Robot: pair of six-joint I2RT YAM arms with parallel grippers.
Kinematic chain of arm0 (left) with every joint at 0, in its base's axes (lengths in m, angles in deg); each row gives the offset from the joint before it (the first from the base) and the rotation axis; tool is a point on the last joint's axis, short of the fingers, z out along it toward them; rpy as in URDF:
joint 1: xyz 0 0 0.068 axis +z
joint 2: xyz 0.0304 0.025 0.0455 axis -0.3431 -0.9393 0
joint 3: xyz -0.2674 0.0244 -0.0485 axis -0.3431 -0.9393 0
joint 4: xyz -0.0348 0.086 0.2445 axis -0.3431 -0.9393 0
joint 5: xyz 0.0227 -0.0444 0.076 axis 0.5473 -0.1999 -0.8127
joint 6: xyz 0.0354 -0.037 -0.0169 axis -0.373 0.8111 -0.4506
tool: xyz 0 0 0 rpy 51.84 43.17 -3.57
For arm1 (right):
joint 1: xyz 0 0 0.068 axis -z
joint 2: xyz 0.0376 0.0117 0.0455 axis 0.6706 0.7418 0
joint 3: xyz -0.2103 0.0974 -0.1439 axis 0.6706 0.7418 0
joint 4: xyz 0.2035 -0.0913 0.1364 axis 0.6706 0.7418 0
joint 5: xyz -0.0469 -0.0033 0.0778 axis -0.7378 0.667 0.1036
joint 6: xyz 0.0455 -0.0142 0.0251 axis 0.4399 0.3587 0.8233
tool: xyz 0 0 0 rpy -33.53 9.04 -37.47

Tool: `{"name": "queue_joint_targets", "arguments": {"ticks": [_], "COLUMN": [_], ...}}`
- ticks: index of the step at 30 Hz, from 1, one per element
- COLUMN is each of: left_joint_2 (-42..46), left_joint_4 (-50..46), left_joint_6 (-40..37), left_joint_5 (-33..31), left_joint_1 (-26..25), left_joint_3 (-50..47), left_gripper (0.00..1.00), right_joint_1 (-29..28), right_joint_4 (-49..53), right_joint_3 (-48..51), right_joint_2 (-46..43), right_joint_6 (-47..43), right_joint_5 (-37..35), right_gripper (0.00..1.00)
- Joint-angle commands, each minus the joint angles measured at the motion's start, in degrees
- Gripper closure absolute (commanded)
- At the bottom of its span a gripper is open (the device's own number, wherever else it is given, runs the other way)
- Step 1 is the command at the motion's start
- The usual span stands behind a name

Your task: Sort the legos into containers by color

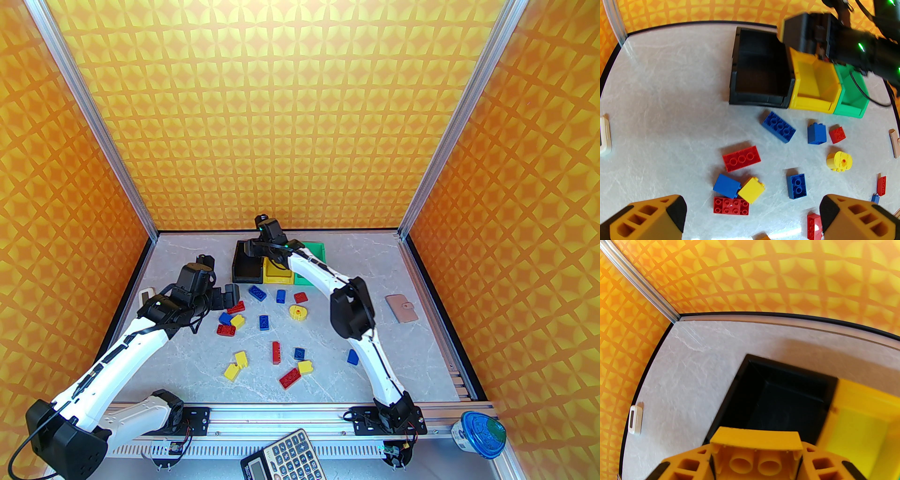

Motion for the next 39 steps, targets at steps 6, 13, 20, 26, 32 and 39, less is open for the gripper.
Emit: {"name": "queue_joint_targets", "arguments": {"ticks": [6,13,20,26,32,39], "left_joint_2": [3.1,2.4,-1.5,-3.1,-6.0,-12.0], "left_joint_4": [-2.8,-2.4,-1.3,-1.4,1.3,2.5], "left_joint_6": [1.7,2.0,3.1,6.7,8.5,6.5], "left_joint_5": [-1.7,-1.7,-1.9,-2.0,-1.9,-0.3], "left_joint_1": [-0.4,-0.4,-0.5,-0.4,-0.5,-2.2], "left_joint_3": [-2.2,-2.9,-3.6,-7.6,-11.1,-8.5], "left_gripper": [0.01,0.01,0.01,0.01,0.0,0.02], "right_joint_1": [-0.3,-0.3,-0.3,-0.2,-0.2,-0.2], "right_joint_4": [4.6,3.9,0.6,1.5,1.1,0.1], "right_joint_3": [-13.5,-4.8,19.1,37.3,50.1,59.8], "right_joint_2": [8.0,0.0,-19.4,-34.5,-43.9,-51.1], "right_joint_6": [-0.7,-3.7,-7.7,-10.0,-9.7,-6.9], "right_joint_5": [1.3,1.1,0.0,-2.7,-3.6,-6.8], "right_gripper": [0.26,0.21,0.22,0.22,0.24,0.27]}}
